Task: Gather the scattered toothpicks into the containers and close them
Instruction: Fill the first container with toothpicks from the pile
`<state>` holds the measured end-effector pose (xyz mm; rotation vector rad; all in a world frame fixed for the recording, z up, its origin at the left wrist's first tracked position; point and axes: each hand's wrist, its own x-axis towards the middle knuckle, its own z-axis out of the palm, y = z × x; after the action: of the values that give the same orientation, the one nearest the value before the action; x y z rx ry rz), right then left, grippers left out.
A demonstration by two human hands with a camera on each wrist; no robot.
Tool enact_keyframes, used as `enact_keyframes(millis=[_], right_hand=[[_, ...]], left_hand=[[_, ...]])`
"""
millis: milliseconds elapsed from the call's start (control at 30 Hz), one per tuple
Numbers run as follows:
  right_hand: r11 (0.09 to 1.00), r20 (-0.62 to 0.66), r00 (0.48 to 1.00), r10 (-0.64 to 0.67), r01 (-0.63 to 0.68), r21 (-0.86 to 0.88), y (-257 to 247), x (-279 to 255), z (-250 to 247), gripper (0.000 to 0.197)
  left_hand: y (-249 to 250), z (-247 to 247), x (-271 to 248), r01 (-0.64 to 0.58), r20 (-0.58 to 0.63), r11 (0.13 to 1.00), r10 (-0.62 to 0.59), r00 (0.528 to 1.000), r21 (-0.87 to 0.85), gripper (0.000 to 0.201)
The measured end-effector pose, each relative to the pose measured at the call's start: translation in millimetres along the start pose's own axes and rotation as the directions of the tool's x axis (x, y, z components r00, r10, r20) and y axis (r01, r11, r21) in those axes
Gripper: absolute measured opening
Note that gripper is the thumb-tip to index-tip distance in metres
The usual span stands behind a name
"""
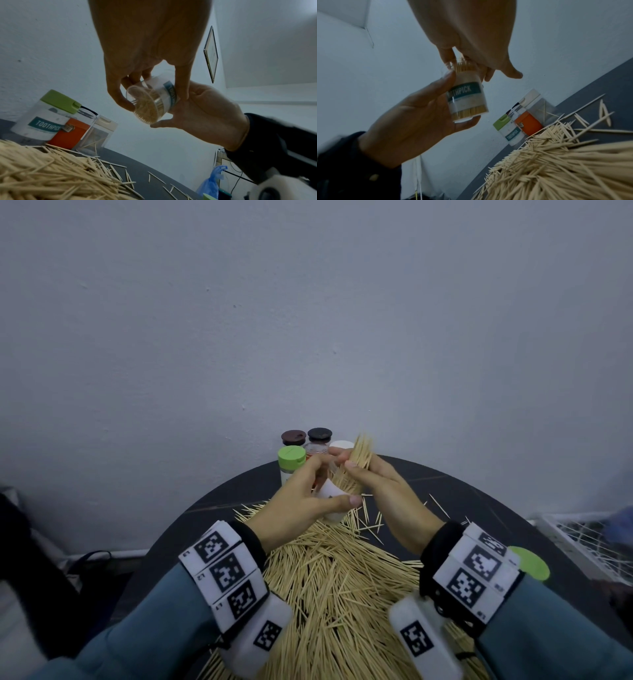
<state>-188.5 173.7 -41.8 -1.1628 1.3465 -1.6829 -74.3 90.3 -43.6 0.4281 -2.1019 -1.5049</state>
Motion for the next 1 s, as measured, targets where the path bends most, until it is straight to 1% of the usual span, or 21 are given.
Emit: enact_keyframes(millis=[100,233,300,433,500,600,700,800,900,1000], right_hand=[[0.999,-0.011,1.0,-0.02,0.02,0.032,-3.2,0.7,-0.9,0.021],[0.997,-0.079,0.994,-0.073,0.071,-0.024,-1.3,2.0,-4.6,0.033],[0.995,-0.101,0.99,-0.102,0.101,-0.019,-0.4,1.8,-5.0,0.036],[0.987,-0.085,0.984,-0.158,0.159,0.005,2.2,0.5,-4.6,0.035],[0.985,-0.069,0.982,-0.174,0.174,-0.012,4.4,0.0,-4.5,0.034],[0.984,-0.056,0.982,-0.18,0.18,-0.007,5.9,0.0,-4.2,0.028],[0.983,-0.065,0.982,-0.18,0.182,0.026,3.9,1.1,-4.8,0.03],[0.986,-0.069,0.985,-0.157,0.161,0.046,0.0,-0.2,-4.3,0.018],[0.986,-0.087,0.986,-0.145,0.152,0.074,-1.8,-0.8,-4.7,0.03],[0.986,-0.075,0.984,-0.161,0.164,0.034,1.1,-1.2,-3.6,0.031]], left_hand=[[-0.3,0.3,-0.5,-0.011,0.013,1.0,0.011,1.0,0.019,0.047],[-0.5,-0.1,-0.7,0.004,0.015,0.998,-0.005,1.0,0.067,0.05],[0.5,0.0,-0.9,0.005,0.023,0.998,-0.006,1.0,0.069,0.048],[2.0,0.4,-0.9,0.019,0.012,1.0,-0.019,1.0,0.018,0.047],[1.2,-0.4,0.1,0.035,0.012,0.999,-0.035,0.999,0.003,0.047],[1.4,-0.6,-0.1,0.034,0.024,0.999,-0.034,0.999,-0.016,0.049],[0.3,-0.2,-0.2,0.03,0.023,1.0,-0.029,0.999,-0.009,0.051],[-0.5,-0.5,0.6,0.046,0.018,0.999,-0.046,0.999,0.004,0.05],[0.6,-0.3,0.4,0.051,0.024,0.999,-0.052,0.998,0.007,0.048],[1.0,-1.0,0.0,0.043,0.013,0.999,-0.043,0.999,-0.002,0.047]])
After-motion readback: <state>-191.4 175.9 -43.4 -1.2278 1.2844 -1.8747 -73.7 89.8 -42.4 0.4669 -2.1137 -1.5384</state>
